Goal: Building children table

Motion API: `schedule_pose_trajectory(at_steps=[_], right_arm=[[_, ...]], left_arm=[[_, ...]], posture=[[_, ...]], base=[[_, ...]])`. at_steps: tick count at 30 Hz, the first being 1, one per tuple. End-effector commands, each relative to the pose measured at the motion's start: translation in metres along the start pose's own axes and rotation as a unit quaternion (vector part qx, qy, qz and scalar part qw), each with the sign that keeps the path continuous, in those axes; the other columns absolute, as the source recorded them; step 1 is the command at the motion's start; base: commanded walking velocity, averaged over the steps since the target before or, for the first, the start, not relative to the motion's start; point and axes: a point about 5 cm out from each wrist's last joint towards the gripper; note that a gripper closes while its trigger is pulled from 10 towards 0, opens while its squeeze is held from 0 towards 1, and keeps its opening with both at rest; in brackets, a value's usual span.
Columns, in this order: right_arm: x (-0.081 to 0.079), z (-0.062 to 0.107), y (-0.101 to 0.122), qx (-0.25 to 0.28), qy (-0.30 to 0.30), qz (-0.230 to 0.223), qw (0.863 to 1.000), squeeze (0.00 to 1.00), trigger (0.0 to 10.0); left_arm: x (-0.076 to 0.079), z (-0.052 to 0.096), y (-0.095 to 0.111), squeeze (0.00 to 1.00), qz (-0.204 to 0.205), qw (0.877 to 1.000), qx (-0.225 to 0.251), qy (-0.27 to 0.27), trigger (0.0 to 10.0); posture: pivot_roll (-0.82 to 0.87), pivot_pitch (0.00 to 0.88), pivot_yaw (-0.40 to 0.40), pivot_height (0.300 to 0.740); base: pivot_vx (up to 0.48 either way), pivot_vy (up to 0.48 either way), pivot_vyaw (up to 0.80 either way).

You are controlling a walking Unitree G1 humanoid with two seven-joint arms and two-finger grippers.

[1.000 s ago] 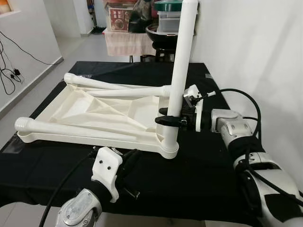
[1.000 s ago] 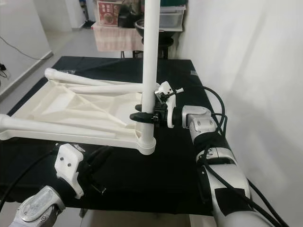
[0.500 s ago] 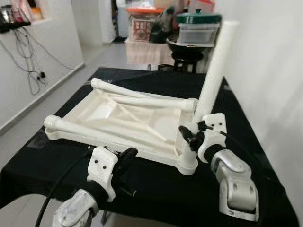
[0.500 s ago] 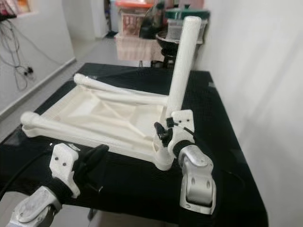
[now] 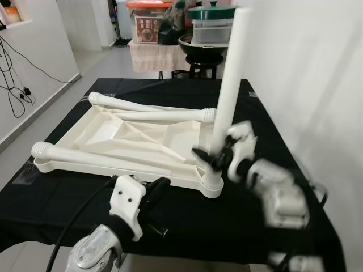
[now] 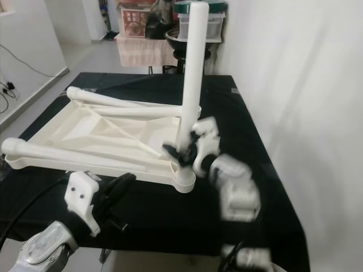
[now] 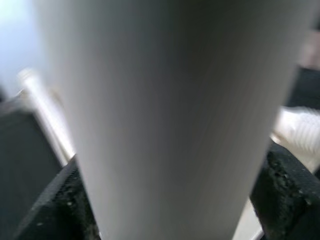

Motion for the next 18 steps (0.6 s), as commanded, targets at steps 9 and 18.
schedule_pose_trajectory(at_steps=[9,18], right_arm=[[0.003,-0.014,-0.013,-0.033,0.217,0.008,0.976,0.0,10.0],[0.016,-0.028,-0.008,-0.032,0.237,-0.04,0.97,0.0,0.0]], left_arm=[[-0.001,-0.001,-0.001,0.0,-0.001,1.0,0.0,0.002,10.0],[0.001,0.001,-0.001,0.0,0.001,1.0,-0.002,0.003,10.0]], posture=[[0.05,0.0,-0.045,0.74],[0.06,0.0,-0.045,0.74]], base=[[0.0,0.0,0.0],[0.0,0.0,0.0]])
Point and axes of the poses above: a point about 5 cm out from each wrist's last joint towards the gripper, its own z axis pointing back from the gripper into the wrist, its own y axis along the axis of the wrist's last joint, x = y × z, and after that the axes turned 8 degrees about z, right-handed
